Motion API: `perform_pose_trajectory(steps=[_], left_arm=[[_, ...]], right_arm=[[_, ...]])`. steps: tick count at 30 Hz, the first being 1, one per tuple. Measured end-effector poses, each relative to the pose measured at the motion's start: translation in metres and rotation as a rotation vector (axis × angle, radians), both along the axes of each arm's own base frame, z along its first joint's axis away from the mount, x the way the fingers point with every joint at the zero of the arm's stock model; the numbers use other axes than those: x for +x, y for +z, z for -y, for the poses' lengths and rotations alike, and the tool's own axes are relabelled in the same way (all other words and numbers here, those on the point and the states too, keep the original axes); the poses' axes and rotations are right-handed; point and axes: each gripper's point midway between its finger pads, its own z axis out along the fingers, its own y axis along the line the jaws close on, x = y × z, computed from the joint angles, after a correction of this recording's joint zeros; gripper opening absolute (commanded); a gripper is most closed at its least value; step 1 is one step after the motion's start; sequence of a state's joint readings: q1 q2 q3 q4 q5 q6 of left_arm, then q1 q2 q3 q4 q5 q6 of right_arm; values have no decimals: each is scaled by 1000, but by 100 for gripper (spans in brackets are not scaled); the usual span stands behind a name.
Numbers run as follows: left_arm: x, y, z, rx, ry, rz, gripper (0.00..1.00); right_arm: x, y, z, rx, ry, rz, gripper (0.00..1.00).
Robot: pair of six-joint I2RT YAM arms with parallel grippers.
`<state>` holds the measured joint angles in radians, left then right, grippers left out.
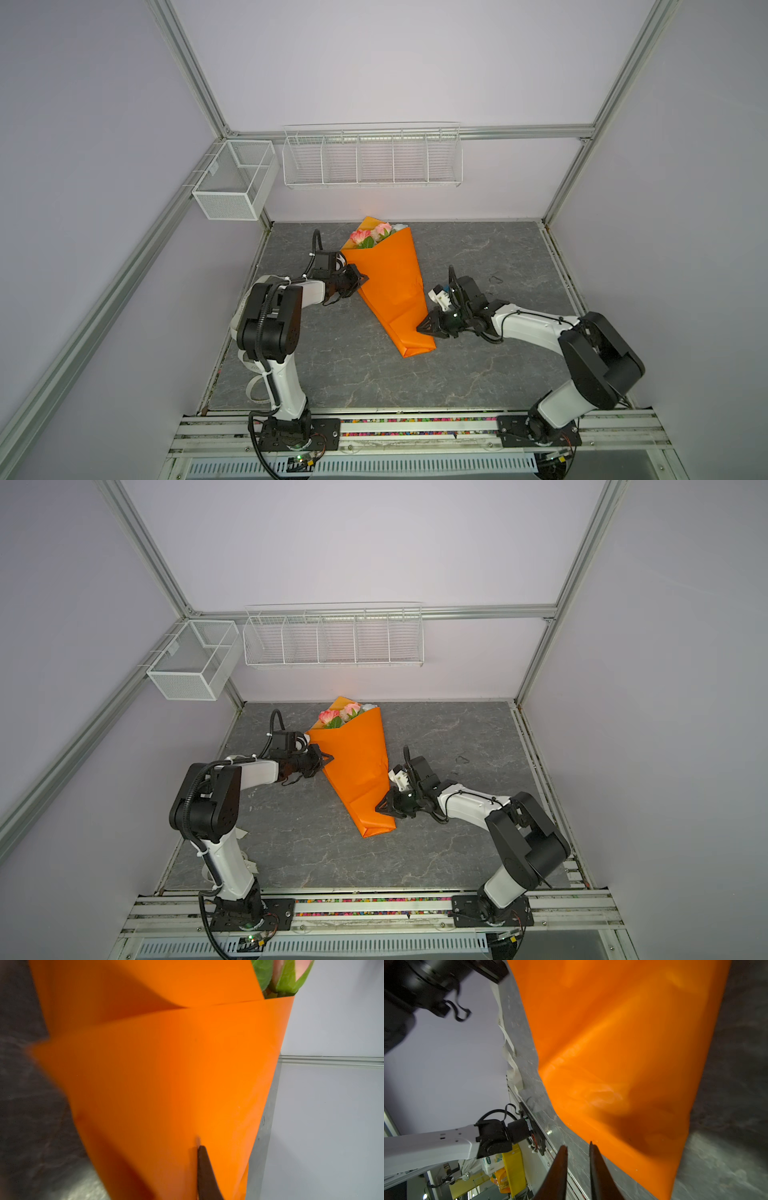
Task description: Tie the bouquet of fake flowers
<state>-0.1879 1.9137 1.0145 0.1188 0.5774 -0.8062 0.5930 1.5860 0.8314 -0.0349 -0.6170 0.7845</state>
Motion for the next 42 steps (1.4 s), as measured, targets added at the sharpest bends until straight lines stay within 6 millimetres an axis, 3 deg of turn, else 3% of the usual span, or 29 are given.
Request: perform_pose_trajectory(steps=[3,5,7,11,17,22,28,35,42], left_arm=[[-4,-7,-1,17,-14,-14,0],[-4,-8,-1,24,-21,-13,0],[-2,-7,-1,31,-30,-7,0],[4,-6,-2,48,-39,5,0],[11,-15,-9,69,-45,-15,0],[7,-25,-11,80,-60,-43,0],[8,-25,-15,84,-56,-42,0],[8,-25,-15,86,-63,-42,0],[7,-25,-14,85,-72,-52,0]], right_arm=[[24,19,-6,33,-24,52,24],[36,20,-12,46,-29,63,24],[45,11,-19,54,-33,50,24],[49,-29,-23,24,-44,-26,24],[31,-65,-12,-5,-51,-86,25],[22,-54,-7,3,-49,-66,28],[0,-29,0,13,-22,-35,22],[-43,-68,14,-70,28,-146,17],[-53,-74,17,-64,51,-159,17]])
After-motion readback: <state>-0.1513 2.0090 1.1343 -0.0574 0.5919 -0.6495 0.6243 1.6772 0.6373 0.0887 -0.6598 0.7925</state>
